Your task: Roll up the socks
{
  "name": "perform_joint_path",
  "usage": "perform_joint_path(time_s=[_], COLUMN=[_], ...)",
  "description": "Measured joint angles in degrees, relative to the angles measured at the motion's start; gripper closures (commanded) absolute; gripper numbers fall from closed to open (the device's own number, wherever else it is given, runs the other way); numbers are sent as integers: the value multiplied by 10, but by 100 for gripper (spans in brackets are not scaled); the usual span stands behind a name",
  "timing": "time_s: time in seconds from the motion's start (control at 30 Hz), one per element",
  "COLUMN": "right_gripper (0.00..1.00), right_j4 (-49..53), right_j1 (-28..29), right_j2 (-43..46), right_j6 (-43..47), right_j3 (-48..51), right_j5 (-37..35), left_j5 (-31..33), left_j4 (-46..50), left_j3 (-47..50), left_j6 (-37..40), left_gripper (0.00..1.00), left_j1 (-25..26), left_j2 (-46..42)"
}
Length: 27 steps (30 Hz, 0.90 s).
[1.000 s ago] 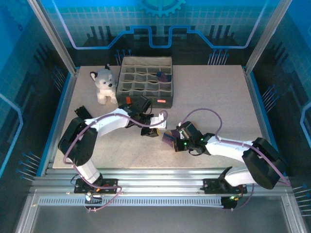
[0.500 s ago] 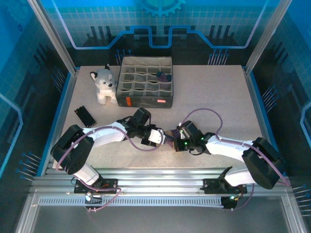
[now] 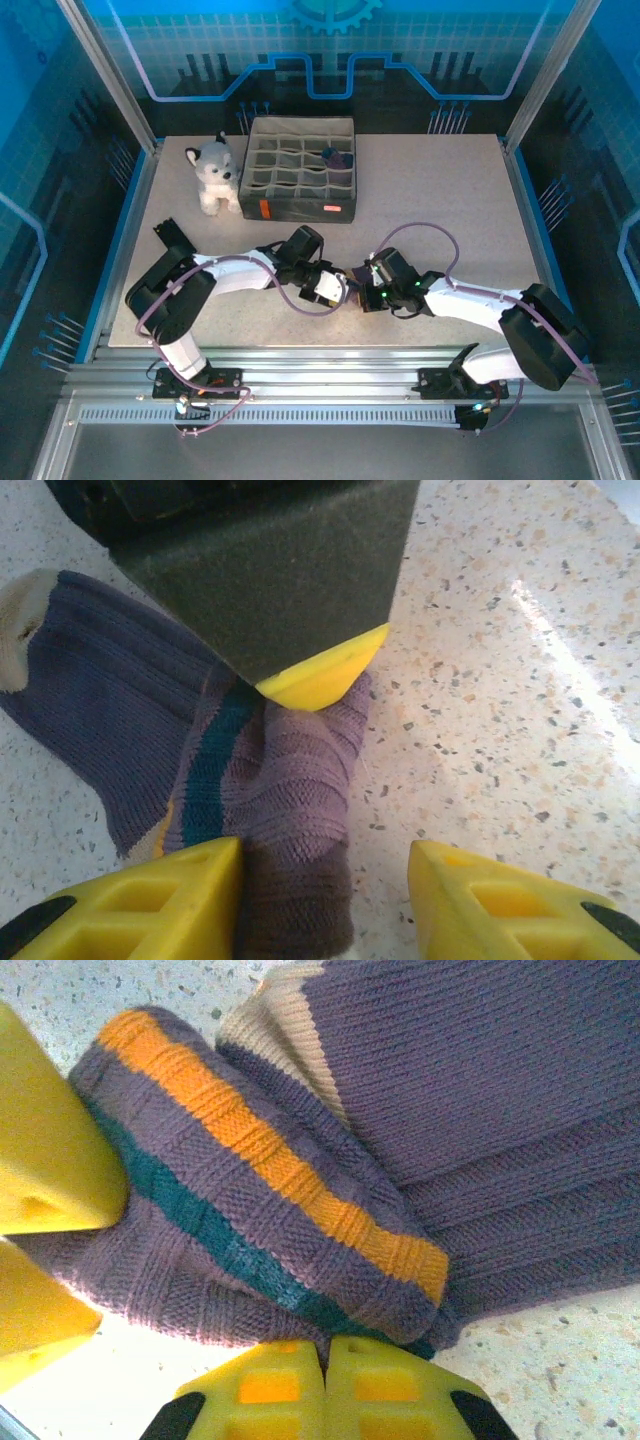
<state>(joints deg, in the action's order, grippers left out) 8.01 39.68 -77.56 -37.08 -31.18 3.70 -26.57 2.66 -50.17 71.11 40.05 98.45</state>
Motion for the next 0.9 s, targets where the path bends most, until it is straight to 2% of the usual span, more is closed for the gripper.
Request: perform_joint_path(time_s=[0.1, 0.23, 0.27, 0.53, 0.9], right_gripper=[100, 100, 100, 100, 100], right_j4=[5, 18, 21, 66, 150], right_j1=[-1, -9, -13, -62, -159], right_j2=[4, 20, 29, 96, 110], right_j6=[2, 7, 7, 16, 45], right_j3=[0, 2, 5, 14, 5], right_j5=[0, 12, 17, 71, 157], left_j5=[0, -3, -4, -18, -48], left_j4=[6, 42, 57, 126, 207], left_j3=[-22, -52, -62, -97, -150], left_j6=[3, 15, 15, -22, -191], left_gripper=[58, 80, 83, 90, 99], left_j1=[0, 0, 0, 14, 37], left_j2=[19, 39, 44, 54, 58])
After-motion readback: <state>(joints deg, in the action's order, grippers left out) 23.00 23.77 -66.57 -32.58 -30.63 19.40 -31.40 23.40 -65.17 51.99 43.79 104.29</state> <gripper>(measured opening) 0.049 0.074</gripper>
